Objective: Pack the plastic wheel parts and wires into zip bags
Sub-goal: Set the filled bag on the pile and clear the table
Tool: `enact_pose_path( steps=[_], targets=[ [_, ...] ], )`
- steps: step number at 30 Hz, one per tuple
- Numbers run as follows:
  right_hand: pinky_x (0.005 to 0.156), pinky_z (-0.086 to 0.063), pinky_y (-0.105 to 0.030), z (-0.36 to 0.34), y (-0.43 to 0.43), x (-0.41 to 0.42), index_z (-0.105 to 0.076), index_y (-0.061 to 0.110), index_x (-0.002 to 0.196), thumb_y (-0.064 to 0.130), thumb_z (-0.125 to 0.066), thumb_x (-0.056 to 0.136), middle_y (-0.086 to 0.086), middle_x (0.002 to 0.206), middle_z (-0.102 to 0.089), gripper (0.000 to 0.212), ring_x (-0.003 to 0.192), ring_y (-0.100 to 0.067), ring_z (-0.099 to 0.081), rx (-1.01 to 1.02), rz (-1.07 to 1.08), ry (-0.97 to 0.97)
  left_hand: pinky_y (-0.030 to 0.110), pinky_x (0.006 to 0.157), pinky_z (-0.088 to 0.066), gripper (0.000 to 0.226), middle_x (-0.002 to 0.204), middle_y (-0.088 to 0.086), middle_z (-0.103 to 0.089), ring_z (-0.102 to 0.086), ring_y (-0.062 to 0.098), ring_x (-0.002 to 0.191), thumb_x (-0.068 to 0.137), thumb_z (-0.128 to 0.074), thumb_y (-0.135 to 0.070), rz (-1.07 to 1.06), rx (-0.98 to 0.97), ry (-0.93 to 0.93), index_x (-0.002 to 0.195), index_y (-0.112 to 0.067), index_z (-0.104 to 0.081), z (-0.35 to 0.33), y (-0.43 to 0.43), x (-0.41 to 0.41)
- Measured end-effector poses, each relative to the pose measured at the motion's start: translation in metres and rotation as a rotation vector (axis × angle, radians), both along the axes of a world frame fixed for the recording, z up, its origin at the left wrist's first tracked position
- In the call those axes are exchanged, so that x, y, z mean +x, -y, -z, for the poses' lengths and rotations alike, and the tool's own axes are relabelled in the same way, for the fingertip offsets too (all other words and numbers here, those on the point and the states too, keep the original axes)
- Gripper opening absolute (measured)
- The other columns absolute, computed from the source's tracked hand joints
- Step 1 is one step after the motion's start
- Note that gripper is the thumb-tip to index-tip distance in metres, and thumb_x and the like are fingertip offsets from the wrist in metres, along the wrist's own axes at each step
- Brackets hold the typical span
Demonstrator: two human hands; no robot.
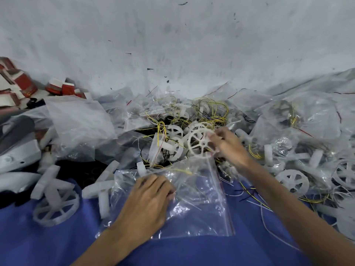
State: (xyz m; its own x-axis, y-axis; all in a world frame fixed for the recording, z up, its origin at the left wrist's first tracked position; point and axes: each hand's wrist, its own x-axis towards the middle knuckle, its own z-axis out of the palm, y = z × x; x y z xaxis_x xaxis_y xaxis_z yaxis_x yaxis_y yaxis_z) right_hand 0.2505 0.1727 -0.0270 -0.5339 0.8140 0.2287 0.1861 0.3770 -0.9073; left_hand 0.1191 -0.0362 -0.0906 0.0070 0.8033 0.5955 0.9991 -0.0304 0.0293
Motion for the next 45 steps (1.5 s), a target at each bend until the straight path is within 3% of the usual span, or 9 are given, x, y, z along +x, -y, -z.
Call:
enact_pose_path(
  steps=[3,8,15,19,24,29,37,40,45],
  targets=[
    [0.072,-0.058,-0.044,-0.012,-0.005,0.034,-0.054,0.013,0.102,0.017,-0.049,0.093,-0.011,0.108,-0.065,0.011,0.087,-0.026,-0.068,-0.481,-0.084,-0.276,0.028,0.077,-0.036,0.022,0.082,-0.006,-0.056,-0.056,0.016,0.076,0.091,-0.038,-0.024,0.01,0.043,0.075,0.081,-0.017,-0.056,-0.003,0.0,0.001],
    [0.059,-0.058,-0.034,-0.018,-0.002,0.065,-0.057,0.004,0.114,0.017,-0.053,0.078,-0.024,0.115,-0.063,0.038,0.094,-0.042,-0.065,-0.742,-0.405,-0.467,0.029,0.077,-0.037,0.022,0.084,-0.005,-0.057,-0.056,0.017,0.076,0.093,-0.038,-0.021,0.019,0.088,0.124,0.083,-0.014,-0.056,-0.001,0.002,0.002],
    [0.066,-0.048,-0.051,-0.027,0.006,0.074,-0.067,0.017,0.103,0.031,-0.076,0.066,-0.014,0.091,-0.069,0.04,0.077,-0.039,-0.063,-0.298,-0.522,0.157,0.03,0.077,-0.04,0.013,0.09,-0.005,-0.061,-0.058,0.016,0.081,0.095,-0.039,-0.024,0.073,0.21,0.265,0.089,-0.018,-0.05,-0.003,0.003,0.001],
    [0.065,-0.051,-0.017,-0.038,0.022,0.071,-0.07,0.027,0.093,0.034,-0.068,0.078,0.006,0.081,-0.068,0.016,0.073,-0.007,-0.065,-0.064,-0.619,0.399,0.026,0.082,-0.04,0.006,0.095,-0.006,-0.061,-0.058,0.011,0.088,0.095,-0.039,-0.024,0.108,0.233,0.297,0.093,-0.025,-0.044,-0.002,0.003,0.003],
    [0.06,-0.047,-0.017,-0.03,0.043,0.05,-0.065,0.003,0.105,0.017,-0.068,0.084,-0.008,0.088,-0.069,0.025,0.066,-0.002,-0.06,0.099,-0.65,0.596,0.025,0.082,-0.04,0.013,0.101,-0.007,-0.062,-0.057,0.009,0.092,0.096,-0.037,-0.025,0.112,0.213,0.288,0.09,-0.02,-0.048,-0.003,0.005,0.007],
    [0.058,-0.042,-0.004,-0.024,0.058,0.045,-0.051,-0.002,0.121,0.001,-0.066,0.081,0.021,0.074,-0.067,0.043,0.064,0.012,-0.058,-0.141,-0.866,0.586,0.03,0.083,-0.042,0.028,0.107,-0.003,-0.066,-0.061,0.015,0.095,0.096,-0.036,-0.027,0.087,0.18,0.295,0.088,-0.011,-0.057,-0.005,0.007,0.004],
    [0.075,-0.055,-0.025,-0.006,0.072,0.026,-0.066,0.039,0.092,0.038,-0.072,0.078,0.019,0.092,-0.067,0.015,0.081,0.001,-0.062,0.23,-0.697,0.647,0.02,0.092,-0.038,0.036,0.113,-0.015,-0.06,-0.051,0.0,0.107,0.097,-0.032,-0.046,0.11,0.082,0.322,0.117,-0.023,-0.052,-0.008,0.012,0.004],
    [0.086,-0.051,-0.041,0.003,0.082,0.017,-0.062,0.018,0.098,0.041,-0.06,0.087,-0.002,0.103,-0.064,0.025,0.095,-0.017,-0.061,0.303,-0.686,0.681,0.02,0.1,-0.032,0.048,0.119,-0.012,-0.058,-0.047,0.0,0.111,0.096,-0.031,-0.056,0.125,-0.014,0.171,0.125,-0.023,-0.05,-0.005,0.011,0.009],
    [0.076,-0.053,-0.027,0.01,0.087,0.016,-0.059,0.009,0.105,0.039,-0.051,0.094,-0.012,0.101,-0.063,0.034,0.09,-0.021,-0.061,0.268,-0.666,0.639,0.021,0.103,-0.028,0.052,0.123,-0.009,-0.058,-0.048,0.004,0.113,0.094,-0.039,-0.055,0.121,-0.025,0.085,0.125,-0.018,-0.058,-0.002,0.006,0.008]
  ],
)
